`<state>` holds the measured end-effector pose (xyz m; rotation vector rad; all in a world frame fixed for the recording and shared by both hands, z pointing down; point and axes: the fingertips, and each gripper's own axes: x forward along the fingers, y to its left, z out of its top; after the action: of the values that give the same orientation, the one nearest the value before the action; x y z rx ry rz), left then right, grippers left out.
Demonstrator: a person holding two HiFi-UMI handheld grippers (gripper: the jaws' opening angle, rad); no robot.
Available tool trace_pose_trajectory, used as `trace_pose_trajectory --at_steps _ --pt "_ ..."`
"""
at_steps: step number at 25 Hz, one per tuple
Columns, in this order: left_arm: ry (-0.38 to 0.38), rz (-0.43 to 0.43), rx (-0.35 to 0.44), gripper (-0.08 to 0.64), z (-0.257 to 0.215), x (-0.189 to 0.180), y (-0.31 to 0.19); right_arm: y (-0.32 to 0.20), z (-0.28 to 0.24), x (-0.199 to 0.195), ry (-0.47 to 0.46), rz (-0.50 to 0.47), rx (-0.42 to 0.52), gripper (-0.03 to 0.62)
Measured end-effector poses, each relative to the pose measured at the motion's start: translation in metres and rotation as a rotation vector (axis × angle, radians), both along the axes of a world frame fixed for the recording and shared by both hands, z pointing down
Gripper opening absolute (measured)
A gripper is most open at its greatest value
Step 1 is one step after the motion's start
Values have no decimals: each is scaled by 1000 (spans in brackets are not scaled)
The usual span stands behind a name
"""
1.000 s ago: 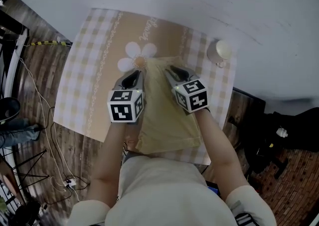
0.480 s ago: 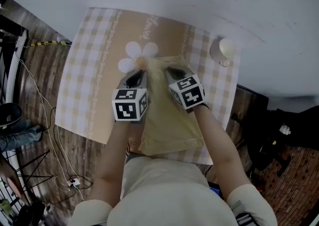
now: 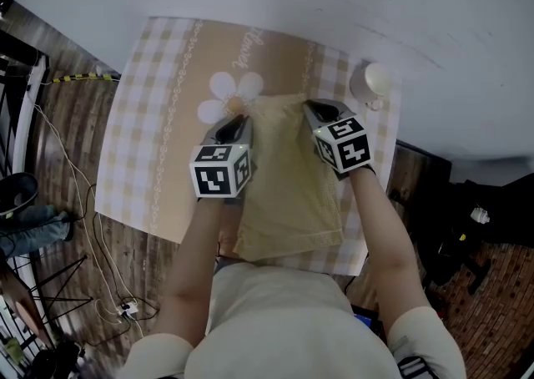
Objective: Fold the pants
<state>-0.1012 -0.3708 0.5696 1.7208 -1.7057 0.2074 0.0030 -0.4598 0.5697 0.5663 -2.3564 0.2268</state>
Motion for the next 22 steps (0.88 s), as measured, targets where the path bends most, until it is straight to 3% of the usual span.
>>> trace_pose_trajectory --at_steps 3,6,10,13,16,20,22 --pt "-4 -1 -9 35 3 1 -6 -11 0 8 17 7 6 7" --pt "10 19 -25 92 9 6 -14 -15 8 13 41 17 1 7" --pt "12 40 -64 110 21 11 -19 -11 21 14 43 28 -56 9" --pt "25 56 -97 110 30 15 -19 -5 33 14 52 23 -133 81" --pt "8 94 -126 112 35 20 -20 -5 41 15 73 22 -153 94" --pt "-21 132 -160 110 39 24 -19 -4 41 15 82 23 -138 89" --pt "-17 132 -160 94 39 25 -19 -2 40 13 87 16 -123 56"
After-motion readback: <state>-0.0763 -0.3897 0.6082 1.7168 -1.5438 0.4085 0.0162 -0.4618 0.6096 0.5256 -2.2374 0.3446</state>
